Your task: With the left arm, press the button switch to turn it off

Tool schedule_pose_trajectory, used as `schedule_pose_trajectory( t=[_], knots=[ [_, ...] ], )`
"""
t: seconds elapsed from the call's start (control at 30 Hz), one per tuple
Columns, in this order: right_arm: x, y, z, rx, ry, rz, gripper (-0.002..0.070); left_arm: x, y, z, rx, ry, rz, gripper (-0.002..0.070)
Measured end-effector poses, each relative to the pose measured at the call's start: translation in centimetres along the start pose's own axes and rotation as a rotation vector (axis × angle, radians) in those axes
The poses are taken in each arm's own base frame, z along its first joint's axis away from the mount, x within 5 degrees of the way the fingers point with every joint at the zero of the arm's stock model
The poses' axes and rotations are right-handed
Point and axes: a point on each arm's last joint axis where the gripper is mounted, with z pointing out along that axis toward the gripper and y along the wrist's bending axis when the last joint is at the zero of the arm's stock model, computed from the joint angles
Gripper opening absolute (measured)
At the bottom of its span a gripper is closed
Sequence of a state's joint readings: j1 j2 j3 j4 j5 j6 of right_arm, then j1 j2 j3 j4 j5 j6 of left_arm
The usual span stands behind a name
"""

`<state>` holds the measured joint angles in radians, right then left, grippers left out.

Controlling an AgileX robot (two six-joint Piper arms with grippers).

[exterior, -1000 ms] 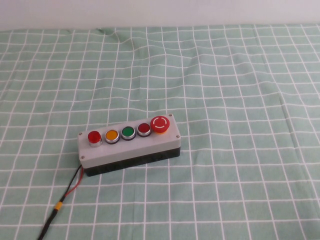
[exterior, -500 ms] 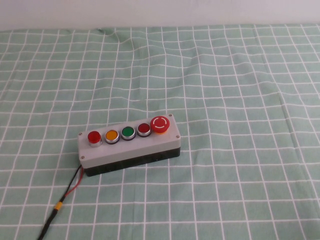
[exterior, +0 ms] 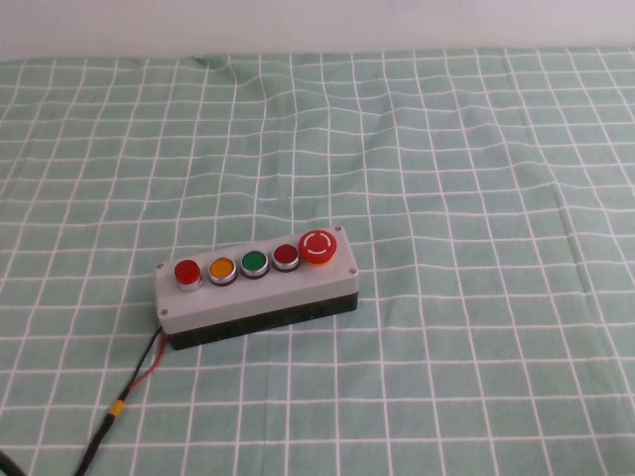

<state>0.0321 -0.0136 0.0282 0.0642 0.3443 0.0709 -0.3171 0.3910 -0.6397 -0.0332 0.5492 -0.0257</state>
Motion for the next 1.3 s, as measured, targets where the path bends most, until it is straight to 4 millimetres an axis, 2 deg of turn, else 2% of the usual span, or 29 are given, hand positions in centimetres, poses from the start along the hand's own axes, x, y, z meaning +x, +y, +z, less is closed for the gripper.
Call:
schedule_pose_trajectory(
  t=[0.1, 0.23, 0.4, 0.63, 0.93, 1.1, 1.3],
  knots=[
    [0.0, 0.0, 0.0, 0.000, 0.000, 0.000, -0.0016, 1.9, 0.2, 1.8, -0.005, -0.111, 0.018, -0.0003],
    [0.0, 0.0, 0.0, 0.000, 0.000, 0.000, -0.0016, 4.3, 0.4, 3.2, -0.007, -0.231, 0.025, -0.0003],
    [0.0, 0.0, 0.0, 0.000, 0.000, 0.000, -0.0016, 7.6, 0.7, 4.1, -0.010, -0.205, 0.025, -0.0003],
    [0.0, 0.0, 0.0, 0.000, 0.000, 0.000, -0.0016, 10.8, 1.7, 3.3, -0.115, -0.171, 0.011, -0.0003],
    [0.0, 0.0, 0.0, 0.000, 0.000, 0.000, -0.0016, 15.5, 3.0, 1.6, -0.355, -0.157, -0.073, -0.0003],
    [0.0, 0.0, 0.0, -0.001, 0.000, 0.002, -0.0016, 17.6, 3.0, 1.5, -0.385, 0.039, -0.122, -0.0003],
    [0.0, 0.0, 0.0, -0.001, 0.000, 0.002, -0.0016, 18.0, 3.0, 1.5, -0.382, 0.082, -0.131, -0.0003]
  ],
)
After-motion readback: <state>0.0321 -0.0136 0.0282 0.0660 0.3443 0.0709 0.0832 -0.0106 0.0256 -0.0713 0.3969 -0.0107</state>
